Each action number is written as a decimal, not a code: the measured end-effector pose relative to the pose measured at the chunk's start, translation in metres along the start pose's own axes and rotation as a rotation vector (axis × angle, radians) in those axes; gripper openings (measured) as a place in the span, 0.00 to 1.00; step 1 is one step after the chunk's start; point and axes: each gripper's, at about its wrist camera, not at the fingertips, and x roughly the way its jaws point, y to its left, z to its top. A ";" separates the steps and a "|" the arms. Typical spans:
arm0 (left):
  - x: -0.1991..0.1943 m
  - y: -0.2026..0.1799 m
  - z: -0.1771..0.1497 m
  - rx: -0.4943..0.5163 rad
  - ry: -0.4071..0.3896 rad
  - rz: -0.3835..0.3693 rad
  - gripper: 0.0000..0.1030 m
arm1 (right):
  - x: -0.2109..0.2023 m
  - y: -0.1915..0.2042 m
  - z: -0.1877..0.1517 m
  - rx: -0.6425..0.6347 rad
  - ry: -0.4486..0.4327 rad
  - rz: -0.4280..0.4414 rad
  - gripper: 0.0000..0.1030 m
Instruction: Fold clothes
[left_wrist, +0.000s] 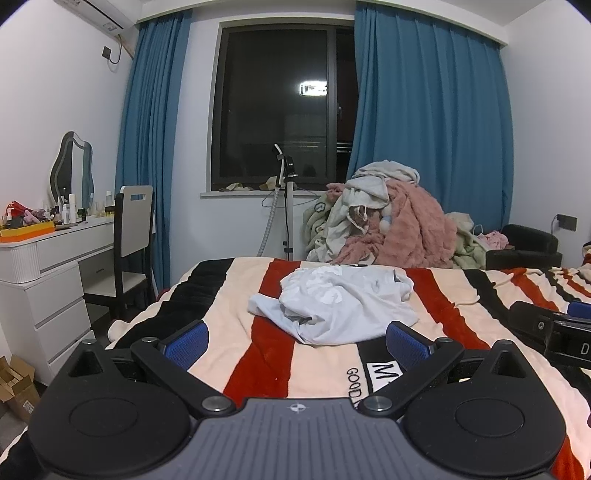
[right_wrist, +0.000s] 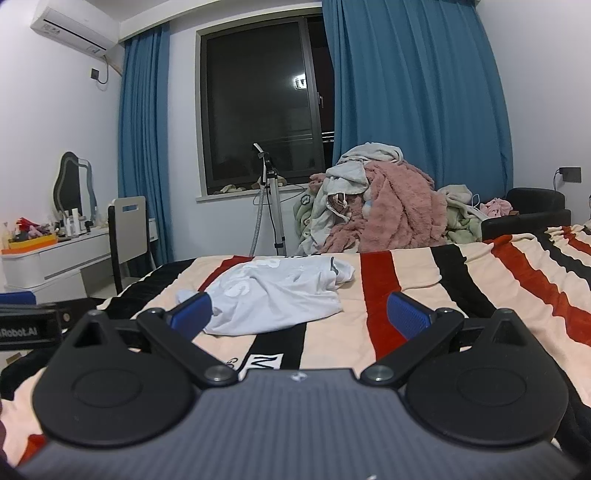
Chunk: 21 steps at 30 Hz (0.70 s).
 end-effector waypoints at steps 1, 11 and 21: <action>0.001 0.000 0.000 0.001 0.000 0.001 1.00 | 0.000 0.000 0.000 0.000 0.001 0.000 1.00; 0.007 0.000 -0.001 -0.001 0.013 0.005 1.00 | 0.001 -0.001 -0.001 0.004 0.007 0.009 1.00; 0.008 -0.001 -0.006 -0.008 0.009 -0.013 1.00 | 0.005 -0.004 0.023 0.063 -0.018 0.013 1.00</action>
